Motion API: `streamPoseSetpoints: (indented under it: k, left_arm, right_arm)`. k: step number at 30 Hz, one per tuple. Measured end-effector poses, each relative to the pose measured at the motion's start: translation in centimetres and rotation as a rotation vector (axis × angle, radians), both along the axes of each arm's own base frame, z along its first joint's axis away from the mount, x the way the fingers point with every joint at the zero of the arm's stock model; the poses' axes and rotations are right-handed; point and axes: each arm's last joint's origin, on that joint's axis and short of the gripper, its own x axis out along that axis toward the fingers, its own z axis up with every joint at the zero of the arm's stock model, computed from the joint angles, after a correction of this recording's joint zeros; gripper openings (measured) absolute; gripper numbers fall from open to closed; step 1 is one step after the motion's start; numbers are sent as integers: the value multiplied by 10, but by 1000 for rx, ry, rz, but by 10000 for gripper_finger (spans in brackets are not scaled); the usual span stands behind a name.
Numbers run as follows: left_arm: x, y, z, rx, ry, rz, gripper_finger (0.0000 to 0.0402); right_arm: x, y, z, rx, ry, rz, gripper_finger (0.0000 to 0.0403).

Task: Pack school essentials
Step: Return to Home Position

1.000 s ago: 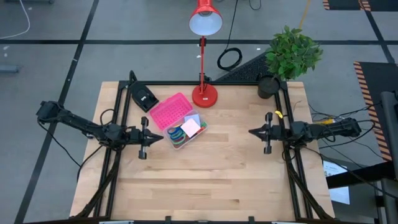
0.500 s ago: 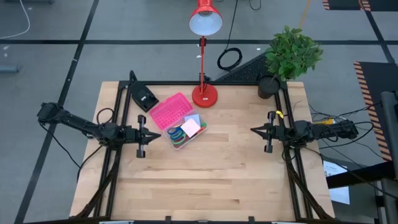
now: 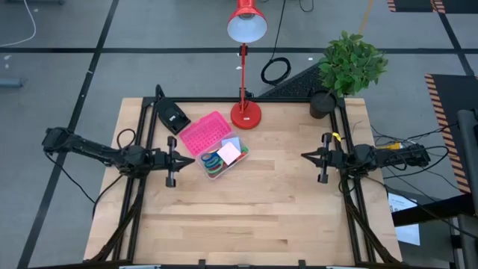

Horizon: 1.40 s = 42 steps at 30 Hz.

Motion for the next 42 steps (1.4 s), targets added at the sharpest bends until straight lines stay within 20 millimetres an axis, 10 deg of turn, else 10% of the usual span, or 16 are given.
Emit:
streamPoseSetpoints:
  k: [42]
  left_arm:
    - [1, -2, -9, -12, 91, -66, 3]
  right_arm:
    - [5, -14, -11, 57, 118, 78, 0]
